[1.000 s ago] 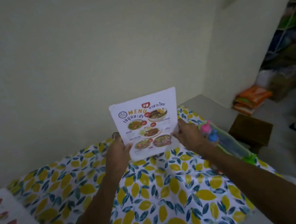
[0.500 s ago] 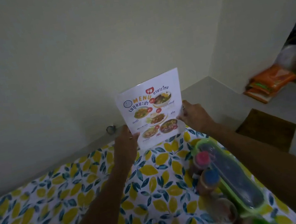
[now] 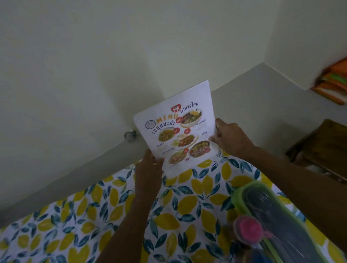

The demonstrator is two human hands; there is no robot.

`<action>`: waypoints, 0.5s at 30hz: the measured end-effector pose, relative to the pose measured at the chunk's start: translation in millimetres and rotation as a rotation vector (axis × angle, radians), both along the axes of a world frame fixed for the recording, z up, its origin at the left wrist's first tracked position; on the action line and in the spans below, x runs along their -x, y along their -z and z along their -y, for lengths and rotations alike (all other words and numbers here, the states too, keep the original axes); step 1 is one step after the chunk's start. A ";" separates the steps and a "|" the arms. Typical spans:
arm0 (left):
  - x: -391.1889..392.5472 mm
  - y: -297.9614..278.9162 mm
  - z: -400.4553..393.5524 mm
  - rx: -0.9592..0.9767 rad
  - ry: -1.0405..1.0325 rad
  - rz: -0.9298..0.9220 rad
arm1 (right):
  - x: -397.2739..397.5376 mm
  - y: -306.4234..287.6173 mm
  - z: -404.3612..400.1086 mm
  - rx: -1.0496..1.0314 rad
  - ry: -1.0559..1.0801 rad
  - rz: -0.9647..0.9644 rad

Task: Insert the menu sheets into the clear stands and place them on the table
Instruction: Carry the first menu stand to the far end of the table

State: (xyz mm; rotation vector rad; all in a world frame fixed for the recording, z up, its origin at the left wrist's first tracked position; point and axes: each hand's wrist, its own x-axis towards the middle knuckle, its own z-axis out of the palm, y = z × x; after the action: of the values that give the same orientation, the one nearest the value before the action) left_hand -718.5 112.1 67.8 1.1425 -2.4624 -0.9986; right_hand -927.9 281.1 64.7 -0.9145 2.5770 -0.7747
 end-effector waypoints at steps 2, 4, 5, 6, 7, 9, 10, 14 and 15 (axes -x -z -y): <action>7.3 7.7 1.4 -0.018 -0.001 0.003 | 4.8 8.3 -0.8 -0.003 0.010 0.012; 12.4 12.2 1.8 -0.044 -0.035 0.000 | 7.2 15.6 -0.9 0.011 0.020 0.019; 13.4 14.4 2.8 -0.051 -0.051 0.002 | 7.4 18.7 -0.6 0.017 0.027 0.024; 13.2 16.1 3.5 -0.059 -0.059 0.005 | 7.2 21.1 -0.2 0.023 0.031 0.029; 12.7 18.1 4.6 -0.069 -0.063 0.005 | 7.0 23.0 0.2 0.025 0.034 0.033; 12.4 18.1 5.2 -0.088 -0.069 0.001 | 6.5 25.4 0.4 0.030 0.041 0.040; 12.4 17.7 5.2 -0.086 -0.071 0.000 | 6.0 26.2 0.1 0.036 0.044 0.045; 12.5 14.7 3.9 -0.093 -0.062 0.007 | 2.3 25.0 -0.3 0.053 0.060 0.059; 12.0 14.0 3.2 -0.099 -0.058 0.006 | 1.4 24.0 -0.5 0.055 0.065 0.064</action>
State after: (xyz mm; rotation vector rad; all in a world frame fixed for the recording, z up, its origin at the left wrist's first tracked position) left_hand -730.5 108.8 53.8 1.2415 -2.3937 -1.1120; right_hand -929.3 281.6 40.7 -0.8122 2.5524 -0.8817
